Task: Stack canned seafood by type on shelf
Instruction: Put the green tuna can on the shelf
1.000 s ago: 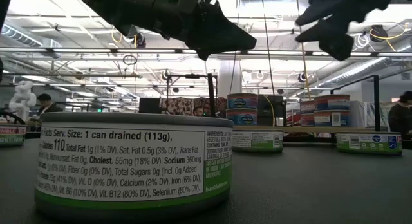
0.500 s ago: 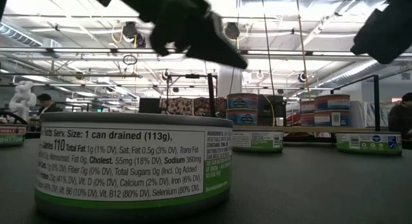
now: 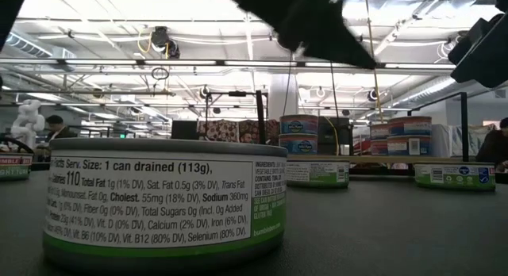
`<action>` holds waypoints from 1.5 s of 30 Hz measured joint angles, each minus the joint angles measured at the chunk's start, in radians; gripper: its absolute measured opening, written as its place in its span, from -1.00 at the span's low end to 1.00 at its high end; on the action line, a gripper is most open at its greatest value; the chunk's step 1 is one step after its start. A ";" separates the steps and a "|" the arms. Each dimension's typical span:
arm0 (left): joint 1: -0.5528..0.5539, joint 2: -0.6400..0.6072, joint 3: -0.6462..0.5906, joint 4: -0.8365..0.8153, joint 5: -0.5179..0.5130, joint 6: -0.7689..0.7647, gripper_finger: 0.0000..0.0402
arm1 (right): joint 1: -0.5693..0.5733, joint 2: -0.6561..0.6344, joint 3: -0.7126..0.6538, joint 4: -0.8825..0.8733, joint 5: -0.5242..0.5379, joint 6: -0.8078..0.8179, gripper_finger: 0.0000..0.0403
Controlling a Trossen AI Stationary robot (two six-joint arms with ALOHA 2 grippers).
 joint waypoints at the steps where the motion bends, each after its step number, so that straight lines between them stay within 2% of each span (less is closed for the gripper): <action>1: -0.002 0.009 0.026 -0.012 -0.007 -0.001 -0.09 | 0.003 0.000 0.000 0.000 0.000 0.003 -0.34; 5: -0.014 0.034 0.127 -0.069 -0.022 -0.015 -0.01 | 0.022 0.000 0.000 0.001 0.000 -0.004 -0.34; 8: -0.002 0.055 0.151 -0.083 0.007 -0.065 -0.01 | 0.028 0.000 0.000 -0.007 0.007 -0.030 -0.34; 11: 0.028 0.080 0.151 -0.116 0.049 -0.087 -0.01 | 0.027 0.000 0.000 -0.011 0.039 -0.067 -0.34; 15: 0.038 0.096 0.149 -0.167 0.049 -0.086 -0.01 | 0.027 0.000 0.000 -0.013 0.082 -0.103 -0.34; 23: 0.040 0.094 0.124 -0.253 0.002 -0.088 -0.01 | 0.027 0.000 0.000 -0.015 0.116 -0.114 -0.34; 26: 0.037 0.094 0.086 -0.267 0.003 -0.118 -0.01 | 0.027 0.000 0.000 -0.015 0.118 -0.114 -0.34; 36: 0.038 0.094 0.075 -0.378 -0.009 -0.237 -0.01 | 0.027 0.000 0.000 -0.014 0.137 -0.114 -0.34; 45: 0.046 0.147 0.076 -0.410 -0.022 -0.213 -0.01 | 0.027 0.000 0.000 -0.017 0.139 -0.114 -0.34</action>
